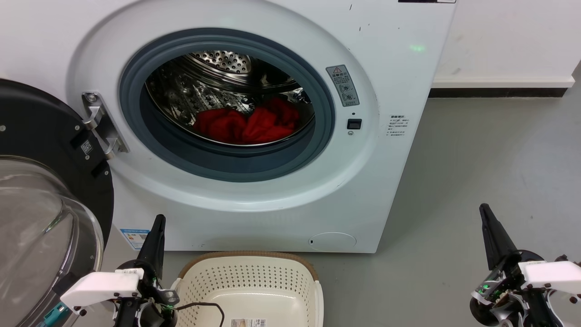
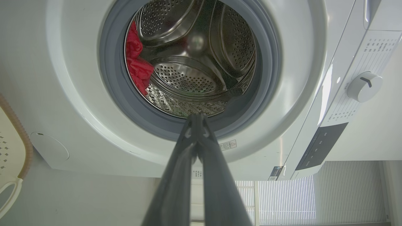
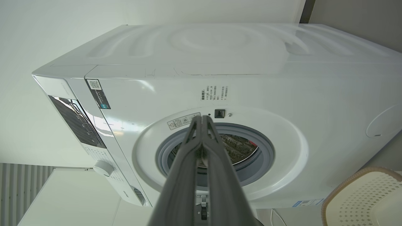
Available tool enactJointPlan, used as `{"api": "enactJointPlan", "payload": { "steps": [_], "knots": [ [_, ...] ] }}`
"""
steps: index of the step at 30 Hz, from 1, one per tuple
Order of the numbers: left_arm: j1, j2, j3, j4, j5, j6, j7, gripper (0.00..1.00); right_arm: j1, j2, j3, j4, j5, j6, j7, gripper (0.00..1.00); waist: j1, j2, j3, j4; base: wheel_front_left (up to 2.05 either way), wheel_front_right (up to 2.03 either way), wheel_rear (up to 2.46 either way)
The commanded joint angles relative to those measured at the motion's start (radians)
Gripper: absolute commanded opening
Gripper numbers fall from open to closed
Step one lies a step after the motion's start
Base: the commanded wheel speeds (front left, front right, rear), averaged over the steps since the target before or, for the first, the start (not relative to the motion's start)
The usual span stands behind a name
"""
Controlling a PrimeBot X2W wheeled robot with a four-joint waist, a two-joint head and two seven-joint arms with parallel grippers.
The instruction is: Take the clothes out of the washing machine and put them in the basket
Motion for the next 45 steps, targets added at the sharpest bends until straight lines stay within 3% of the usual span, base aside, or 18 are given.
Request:
{"api": "enactJointPlan", "payload": {
  "steps": [1,29,30,45],
  "knots": [
    [-0.006,0.0,0.003,-0.001,-0.002,-0.004,0.002,0.0,-0.011,-0.002,0.0,0.001,0.003,0.0,0.001,0.0,0.0,0.0,0.0,0.0,0.0,0.0,0.0],
    [-0.006,0.0,0.003,-0.001,-0.002,-0.004,0.002,0.0,-0.011,-0.002,0.001,0.001,0.003,0.0,0.001,0.0,0.0,0.0,0.0,0.0,0.0,0.0,0.0],
    [0.0,0.0,0.0,0.0,0.0,0.0,-0.001,1.0,0.0,0.0,0.0,0.0,0.0,0.0,-0.001,1.0,0.0,0.0,0.0,0.0,0.0,0.0,0.0],
    [0.045,-0.002,-0.003,0.007,0.083,0.001,-0.061,1.0,0.039,0.003,0.021,0.012,-0.04,0.0,-0.06,1.0,0.0,0.0,0.002,-0.001,0.0,0.0,0.0]
  ]
}}
